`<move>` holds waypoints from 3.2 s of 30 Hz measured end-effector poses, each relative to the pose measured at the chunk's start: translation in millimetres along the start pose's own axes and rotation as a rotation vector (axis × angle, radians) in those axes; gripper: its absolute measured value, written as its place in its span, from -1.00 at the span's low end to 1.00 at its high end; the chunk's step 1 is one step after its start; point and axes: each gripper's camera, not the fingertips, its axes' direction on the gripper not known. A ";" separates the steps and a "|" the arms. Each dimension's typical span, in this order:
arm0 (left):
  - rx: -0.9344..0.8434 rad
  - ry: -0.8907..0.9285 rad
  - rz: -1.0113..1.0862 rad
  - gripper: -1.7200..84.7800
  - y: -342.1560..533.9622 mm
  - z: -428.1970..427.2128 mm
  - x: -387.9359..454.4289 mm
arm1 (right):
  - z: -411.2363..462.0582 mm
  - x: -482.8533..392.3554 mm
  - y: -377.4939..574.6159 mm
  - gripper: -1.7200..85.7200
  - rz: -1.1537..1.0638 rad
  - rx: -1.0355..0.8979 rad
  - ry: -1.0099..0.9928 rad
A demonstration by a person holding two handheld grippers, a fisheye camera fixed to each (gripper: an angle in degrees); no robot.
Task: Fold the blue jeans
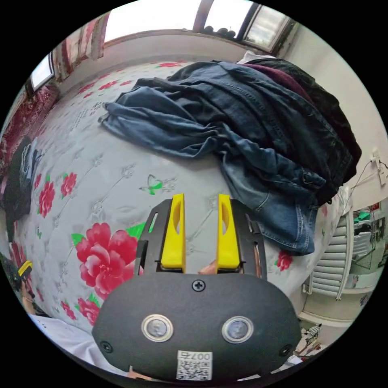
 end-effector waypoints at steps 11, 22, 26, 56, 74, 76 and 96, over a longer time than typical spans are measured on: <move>-0.063 -0.063 0.066 -0.85 -31.6 35.6 38.4 | 62.9 25.1 -100.8 -0.93 -0.039 -0.227 0.078; -0.032 0.065 -0.047 -0.89 -22.2 34.4 41.9 | 0.3 -85.4 58.8 -0.97 -0.337 -0.064 -0.062; 0.019 0.166 -0.023 -0.91 4.9 22.5 49.8 | -44.2 -164.3 139.1 -0.96 -0.484 -0.053 -0.421; 0.127 0.405 -0.001 -0.95 73.2 -37.3 47.1 | -101.9 -89.9 159.4 -0.86 -0.616 -0.098 -0.800; 0.328 0.185 0.437 -0.89 107.5 -241.5 71.2 | -308.4 -161.7 256.7 -0.79 -1.463 0.180 -1.106; 0.255 0.095 0.274 -0.86 136.2 -204.2 60.2 | -271.3 -143.1 236.2 -0.78 -1.318 0.097 -1.092; -0.093 0.091 0.010 -0.87 155.0 -94.3 124.9 | -21.9 -90.9 -58.3 -0.74 -0.207 -0.216 -0.864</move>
